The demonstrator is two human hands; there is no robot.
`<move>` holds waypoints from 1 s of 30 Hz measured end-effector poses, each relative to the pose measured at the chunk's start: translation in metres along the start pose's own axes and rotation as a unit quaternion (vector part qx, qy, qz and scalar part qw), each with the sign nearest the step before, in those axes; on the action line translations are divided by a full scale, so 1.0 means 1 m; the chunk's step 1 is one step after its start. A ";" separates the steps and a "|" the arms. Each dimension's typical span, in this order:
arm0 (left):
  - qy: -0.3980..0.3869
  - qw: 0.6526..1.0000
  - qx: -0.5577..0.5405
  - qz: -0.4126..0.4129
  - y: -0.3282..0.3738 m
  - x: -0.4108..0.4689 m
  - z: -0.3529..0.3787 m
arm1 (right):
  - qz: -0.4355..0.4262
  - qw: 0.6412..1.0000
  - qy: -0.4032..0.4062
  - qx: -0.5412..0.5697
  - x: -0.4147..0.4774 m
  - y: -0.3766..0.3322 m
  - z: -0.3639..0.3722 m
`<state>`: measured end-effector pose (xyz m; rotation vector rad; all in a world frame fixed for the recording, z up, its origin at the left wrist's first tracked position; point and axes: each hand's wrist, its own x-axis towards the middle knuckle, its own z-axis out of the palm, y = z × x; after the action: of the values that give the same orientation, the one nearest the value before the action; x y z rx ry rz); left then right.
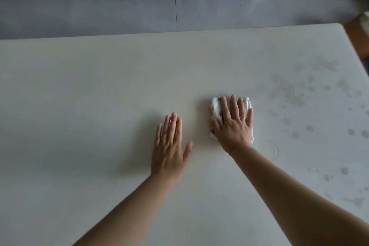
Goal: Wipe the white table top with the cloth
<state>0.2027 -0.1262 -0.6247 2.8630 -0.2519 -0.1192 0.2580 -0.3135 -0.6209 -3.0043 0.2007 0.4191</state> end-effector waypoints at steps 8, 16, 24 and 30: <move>0.003 1.000 0.007 -0.030 0.004 -0.009 0.011 | -0.050 0.998 0.024 0.018 -0.029 -0.024 0.018; 0.028 0.999 -0.003 -0.040 0.007 -0.009 0.006 | -0.267 0.963 0.027 -0.026 -0.045 0.001 0.019; 0.040 0.998 -0.004 -0.040 0.008 -0.012 0.009 | 0.005 0.997 0.054 0.058 -0.050 0.002 0.025; 0.020 0.999 0.001 -0.049 0.007 -0.016 0.006 | -0.159 0.986 0.045 0.035 -0.104 -0.044 0.040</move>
<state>0.1857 -0.1318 -0.6278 2.8770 -0.1028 -0.0797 0.1549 -0.2533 -0.6271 -2.9135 -0.2499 0.2397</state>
